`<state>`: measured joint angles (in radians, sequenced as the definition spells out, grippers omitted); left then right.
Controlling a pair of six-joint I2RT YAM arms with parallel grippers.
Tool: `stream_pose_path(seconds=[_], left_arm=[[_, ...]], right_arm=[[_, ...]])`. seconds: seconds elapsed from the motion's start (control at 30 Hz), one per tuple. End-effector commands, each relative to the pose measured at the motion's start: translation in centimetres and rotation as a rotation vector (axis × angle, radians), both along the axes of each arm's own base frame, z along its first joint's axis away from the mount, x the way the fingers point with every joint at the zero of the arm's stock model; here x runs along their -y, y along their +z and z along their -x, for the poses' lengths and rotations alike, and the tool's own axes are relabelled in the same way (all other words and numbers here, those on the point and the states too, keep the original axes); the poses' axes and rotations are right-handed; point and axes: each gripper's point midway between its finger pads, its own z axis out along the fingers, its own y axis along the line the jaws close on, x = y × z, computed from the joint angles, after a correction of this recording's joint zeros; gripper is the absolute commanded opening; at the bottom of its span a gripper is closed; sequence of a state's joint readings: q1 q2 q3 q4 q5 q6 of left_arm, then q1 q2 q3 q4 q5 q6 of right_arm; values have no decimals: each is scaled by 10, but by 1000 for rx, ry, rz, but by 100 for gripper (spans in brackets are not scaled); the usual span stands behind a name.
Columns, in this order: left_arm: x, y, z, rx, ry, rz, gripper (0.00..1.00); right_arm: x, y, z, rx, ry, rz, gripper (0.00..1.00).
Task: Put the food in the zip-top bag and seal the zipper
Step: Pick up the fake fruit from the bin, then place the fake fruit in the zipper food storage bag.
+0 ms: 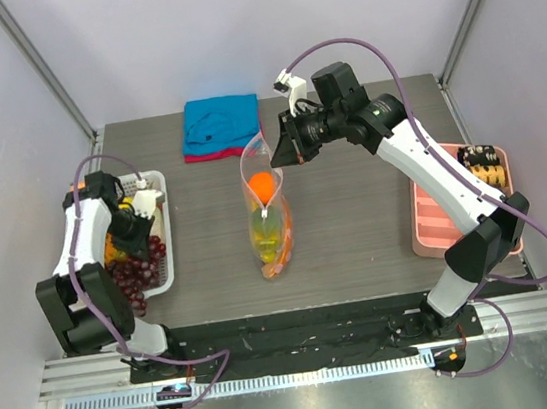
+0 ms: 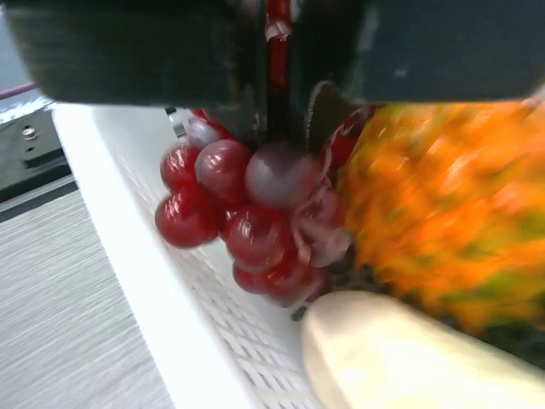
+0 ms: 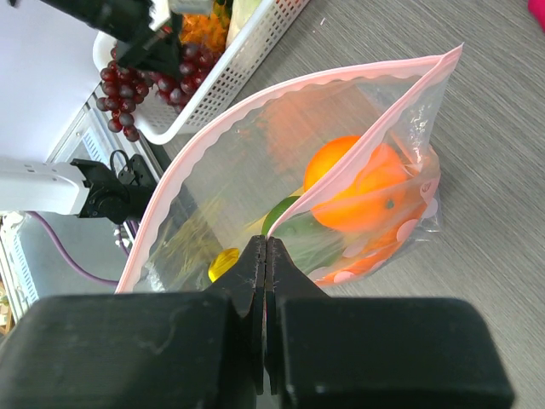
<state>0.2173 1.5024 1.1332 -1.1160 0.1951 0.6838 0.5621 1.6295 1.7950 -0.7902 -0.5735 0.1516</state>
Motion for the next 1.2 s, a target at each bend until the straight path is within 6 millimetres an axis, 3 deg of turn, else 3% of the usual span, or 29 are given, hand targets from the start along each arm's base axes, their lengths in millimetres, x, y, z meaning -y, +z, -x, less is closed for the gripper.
stream_pose_path(seconds=[0.0, 0.3, 0.33, 0.4, 0.43, 0.67, 0.83, 0.93, 1.0, 1.17], left_arm=[[12, 59, -6, 138, 6, 43, 0], [24, 135, -22, 291, 59, 99, 0], [31, 158, -29, 358, 53, 138, 0], [42, 183, -36, 412, 80, 199, 0], [48, 208, -44, 478, 72, 224, 0], [121, 326, -61, 783, 2, 489, 0], [198, 398, -61, 947, -56, 808, 0], [229, 415, -60, 940, -47, 942, 0], [248, 414, -63, 896, -57, 988, 0], [275, 422, -69, 844, -38, 1095, 0]], right_arm=[[-2, 17, 1, 63, 17, -30, 1], [-3, 21, 0, 71, 23, -38, 1], [-3, 20, 0, 71, 23, -37, 1], [-3, 20, 1, 71, 23, -37, 1], [-2, 21, 1, 71, 23, -38, 1], [-1, 22, 3, 78, 24, -38, 1], [-2, 18, 4, 66, 24, -38, 1], [-3, 18, 3, 59, 22, -41, 1], [-3, 18, 4, 55, 21, -43, 1], [-4, 19, 3, 55, 19, -50, 1]])
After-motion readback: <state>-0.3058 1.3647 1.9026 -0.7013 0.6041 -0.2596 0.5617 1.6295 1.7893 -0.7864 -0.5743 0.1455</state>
